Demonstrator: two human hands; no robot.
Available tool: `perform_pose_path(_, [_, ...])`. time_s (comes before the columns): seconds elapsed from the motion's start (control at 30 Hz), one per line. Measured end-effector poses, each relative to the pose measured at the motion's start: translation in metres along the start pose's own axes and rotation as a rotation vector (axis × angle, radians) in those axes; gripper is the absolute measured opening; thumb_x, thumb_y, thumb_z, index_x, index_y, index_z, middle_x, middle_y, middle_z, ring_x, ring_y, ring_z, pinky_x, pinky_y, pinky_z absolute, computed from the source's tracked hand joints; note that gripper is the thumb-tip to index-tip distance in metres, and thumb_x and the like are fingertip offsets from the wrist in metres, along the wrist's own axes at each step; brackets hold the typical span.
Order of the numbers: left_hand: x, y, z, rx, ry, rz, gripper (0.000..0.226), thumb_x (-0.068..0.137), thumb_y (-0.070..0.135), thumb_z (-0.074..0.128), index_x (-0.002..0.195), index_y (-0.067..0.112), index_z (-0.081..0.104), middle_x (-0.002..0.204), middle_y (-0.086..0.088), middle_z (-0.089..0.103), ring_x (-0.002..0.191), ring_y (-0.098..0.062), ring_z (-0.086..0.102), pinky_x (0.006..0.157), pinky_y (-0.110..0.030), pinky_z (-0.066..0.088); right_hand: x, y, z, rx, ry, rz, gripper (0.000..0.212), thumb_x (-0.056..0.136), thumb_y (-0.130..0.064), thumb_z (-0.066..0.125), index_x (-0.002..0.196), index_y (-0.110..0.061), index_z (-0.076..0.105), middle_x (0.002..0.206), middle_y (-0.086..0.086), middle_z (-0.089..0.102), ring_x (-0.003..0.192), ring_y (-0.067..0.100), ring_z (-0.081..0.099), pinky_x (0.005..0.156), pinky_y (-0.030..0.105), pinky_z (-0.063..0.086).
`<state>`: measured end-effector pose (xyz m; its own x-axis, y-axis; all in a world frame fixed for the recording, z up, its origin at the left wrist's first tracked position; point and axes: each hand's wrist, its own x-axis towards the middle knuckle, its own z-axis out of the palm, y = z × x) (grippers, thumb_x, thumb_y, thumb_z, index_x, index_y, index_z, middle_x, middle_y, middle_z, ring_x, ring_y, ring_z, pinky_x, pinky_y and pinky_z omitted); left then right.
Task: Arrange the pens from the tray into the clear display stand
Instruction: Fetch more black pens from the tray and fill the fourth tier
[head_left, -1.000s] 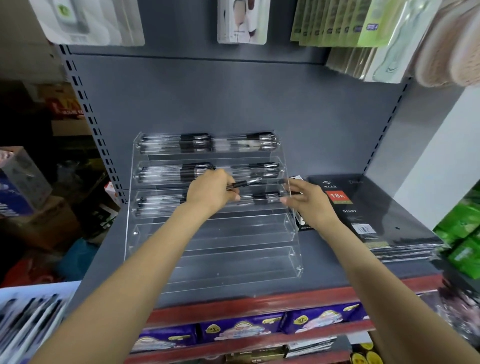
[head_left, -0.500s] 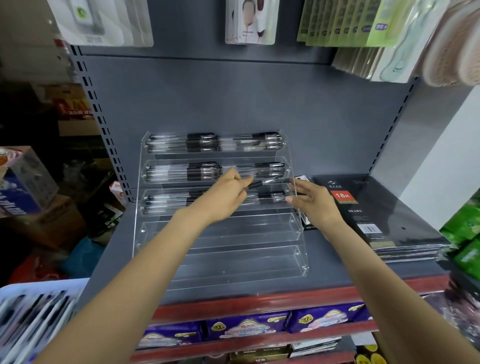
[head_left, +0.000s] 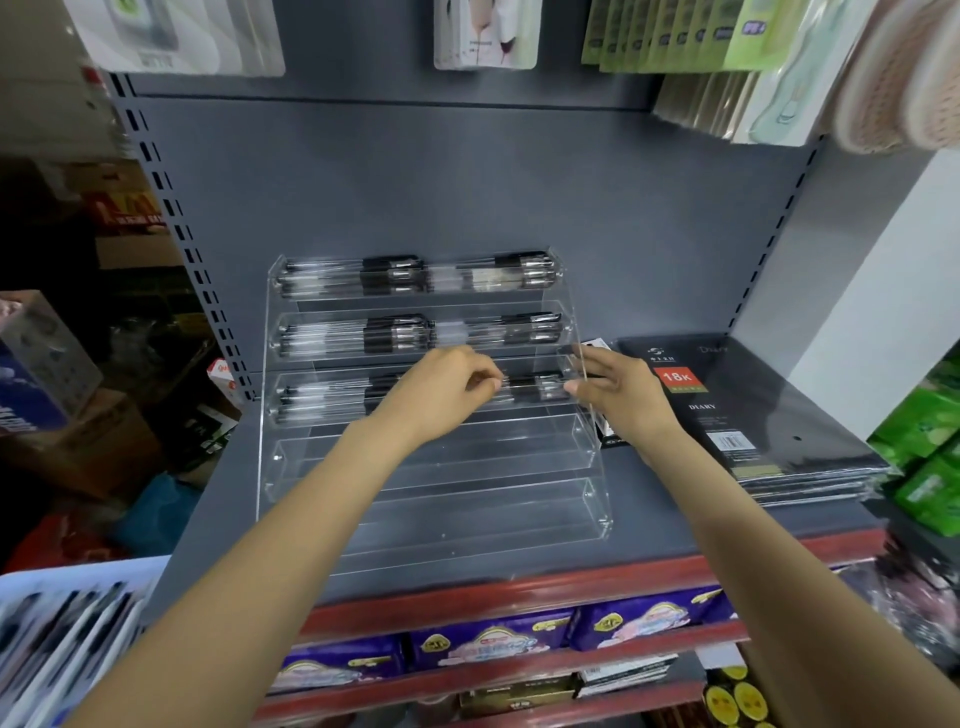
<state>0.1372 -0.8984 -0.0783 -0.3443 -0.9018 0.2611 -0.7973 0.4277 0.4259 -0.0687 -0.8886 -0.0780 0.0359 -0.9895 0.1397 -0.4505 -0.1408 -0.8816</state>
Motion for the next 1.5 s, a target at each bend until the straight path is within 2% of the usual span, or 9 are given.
perform_pose_path(0.27, [-0.012, -0.011, -0.001, 0.070, -0.005, 0.014, 0.020, 0.093, 0.024, 0.054, 0.103, 0.016, 0.069, 0.098, 0.001, 0.065, 0.084, -0.011, 0.055, 0.082, -0.028, 0.047, 0.000, -0.001, 0.001, -0.005, 0.006, 0.002, 0.045, 0.088, -0.004, 0.060, 0.130, -0.016, 0.053, 0.129, 0.005, 0.059, 0.089, 0.006, 0.058, 0.078, 0.014, 0.047])
perform_pose_path(0.43, [-0.014, -0.007, 0.000, 0.070, -0.026, 0.004, 0.020, 0.094, 0.023, 0.052, 0.108, 0.017, 0.065, 0.103, 0.000, 0.062, 0.097, -0.014, 0.056, 0.090, -0.032, 0.046, -0.001, 0.003, 0.005, -0.037, 0.075, -0.007, 0.043, 0.087, -0.006, 0.062, 0.128, -0.013, 0.055, 0.123, 0.004, 0.063, 0.090, 0.006, 0.059, 0.080, 0.009, 0.048])
perform_pose_path(0.53, [-0.021, -0.008, -0.003, 0.016, 0.066, -0.002, 0.022, 0.093, 0.022, 0.053, 0.112, 0.017, 0.064, 0.103, 0.001, 0.061, 0.100, -0.013, 0.054, 0.089, -0.028, 0.044, -0.011, 0.002, 0.017, -0.180, 0.242, -0.106, 0.039, 0.086, -0.008, 0.063, 0.125, -0.010, 0.057, 0.117, 0.004, 0.061, 0.094, 0.007, 0.056, 0.095, 0.018, 0.046])
perform_pose_path(0.63, [-0.039, -0.008, -0.012, -0.071, 0.204, -0.015, 0.020, 0.092, 0.017, 0.055, 0.108, 0.017, 0.066, 0.097, 0.005, 0.061, 0.090, -0.007, 0.053, 0.081, -0.008, 0.037, -0.026, -0.009, 0.037, -0.265, 0.306, -0.244, 0.036, 0.088, -0.011, 0.062, 0.123, -0.009, 0.057, 0.117, 0.006, 0.054, 0.099, 0.011, 0.052, 0.086, -0.001, 0.032])
perform_pose_path(0.77, [-0.086, -0.015, -0.031, -0.154, 0.312, -0.060, 0.016, 0.089, 0.013, 0.059, 0.101, 0.017, 0.068, 0.089, 0.007, 0.062, 0.077, 0.001, 0.053, 0.071, 0.003, 0.034, -0.055, -0.041, 0.079, -0.178, 0.178, -0.300, 0.025, 0.087, -0.008, 0.061, 0.112, -0.010, 0.062, 0.106, 0.006, 0.063, 0.089, 0.012, 0.060, 0.084, 0.021, 0.049])
perform_pose_path(0.87, [-0.139, -0.037, -0.046, -0.161, 0.348, -0.125, 0.018, 0.086, 0.008, 0.062, 0.099, 0.017, 0.068, 0.091, 0.006, 0.065, 0.078, -0.001, 0.055, 0.073, 0.001, 0.035, -0.085, -0.067, 0.128, -0.146, 0.067, -0.327, 0.021, 0.087, -0.005, 0.059, 0.107, -0.010, 0.065, 0.098, 0.004, 0.066, 0.079, 0.007, 0.058, 0.079, 0.016, 0.048])
perform_pose_path(1.0, [-0.226, -0.087, -0.066, -0.150, 0.346, -0.264, 0.023, 0.084, 0.003, 0.062, 0.100, 0.016, 0.069, 0.092, 0.004, 0.066, 0.081, -0.011, 0.058, 0.077, -0.017, 0.041, -0.138, -0.095, 0.214, -0.135, -0.043, -0.331, 0.024, 0.086, -0.003, 0.056, 0.105, -0.013, 0.066, 0.096, 0.002, 0.065, 0.074, 0.003, 0.054, 0.072, 0.002, 0.040])
perform_pose_path(1.23, [-0.392, -0.185, -0.094, -0.138, 0.192, -0.529, 0.018, 0.089, 0.008, 0.058, 0.105, 0.009, 0.068, 0.101, -0.008, 0.068, 0.089, -0.025, 0.061, 0.083, -0.034, 0.048, -0.238, -0.108, 0.386, -0.222, -0.284, -0.229, 0.026, 0.083, -0.001, 0.052, 0.105, -0.006, 0.065, 0.098, 0.015, 0.064, 0.091, 0.029, 0.062, 0.085, 0.036, 0.047])
perform_pose_path(1.5, [-0.530, -0.276, -0.088, -0.105, -0.075, -0.585, 0.023, 0.091, 0.005, 0.052, 0.110, 0.008, 0.065, 0.113, -0.012, 0.064, 0.102, -0.027, 0.059, 0.087, -0.028, 0.042, -0.315, -0.087, 0.501, -0.533, -0.589, 0.010, 0.035, 0.096, -0.013, 0.045, 0.130, -0.011, 0.052, 0.130, 0.012, 0.053, 0.115, 0.028, 0.053, 0.095, 0.041, 0.045])
